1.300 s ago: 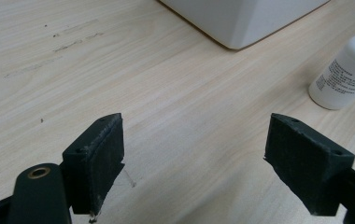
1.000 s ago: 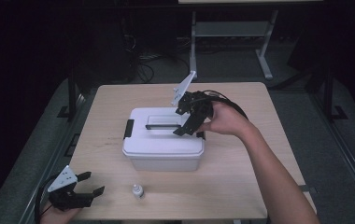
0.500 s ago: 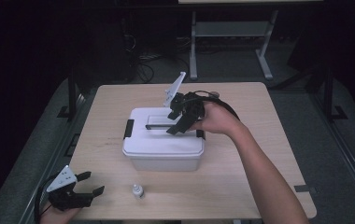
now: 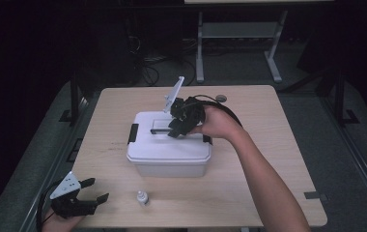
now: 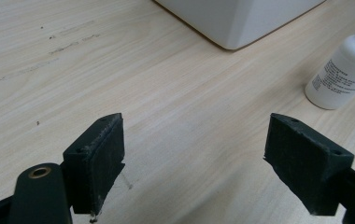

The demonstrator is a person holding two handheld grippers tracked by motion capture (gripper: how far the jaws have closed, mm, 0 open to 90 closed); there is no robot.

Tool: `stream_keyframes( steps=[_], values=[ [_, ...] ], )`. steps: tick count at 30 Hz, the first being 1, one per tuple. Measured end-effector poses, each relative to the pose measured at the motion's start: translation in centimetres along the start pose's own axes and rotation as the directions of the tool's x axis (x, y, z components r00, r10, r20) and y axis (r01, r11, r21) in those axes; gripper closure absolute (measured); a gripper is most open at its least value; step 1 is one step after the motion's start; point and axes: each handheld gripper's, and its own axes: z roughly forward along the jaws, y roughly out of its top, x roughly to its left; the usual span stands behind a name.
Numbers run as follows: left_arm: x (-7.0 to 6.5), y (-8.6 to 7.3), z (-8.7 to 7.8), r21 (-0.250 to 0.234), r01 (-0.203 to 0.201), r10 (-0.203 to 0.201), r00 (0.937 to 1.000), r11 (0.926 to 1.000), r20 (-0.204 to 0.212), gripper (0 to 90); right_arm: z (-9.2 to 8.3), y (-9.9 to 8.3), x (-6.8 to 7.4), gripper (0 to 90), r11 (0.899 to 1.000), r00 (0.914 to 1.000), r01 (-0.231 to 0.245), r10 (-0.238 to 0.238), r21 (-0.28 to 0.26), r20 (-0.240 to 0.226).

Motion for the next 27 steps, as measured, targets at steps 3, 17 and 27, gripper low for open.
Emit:
stream_keyframes(
  steps=[3,17,27],
  values=[
    [0.0,0.0,-0.1,-0.002,0.0,0.0,1.0,1.0,-0.001,19.9,0.2,0.1,-0.1,67.4,1.0,1.0,-0.001,0.001,0.004,-0.002],
    [0.1,-0.1,-0.1,0.0,0.002,-0.002,1.0,1.0,-0.001,20.0,0.7,0.4,-0.7,77.8,1.0,0.9999,-0.005,0.005,0.002,0.013],
    [0.1,-0.1,0.0,-0.001,0.005,-0.005,1.0,1.0,0.003,20.0,0.7,0.2,-1.4,82.9,1.0,0.9998,-0.02,0.02,-0.014,0.0]
  ],
)
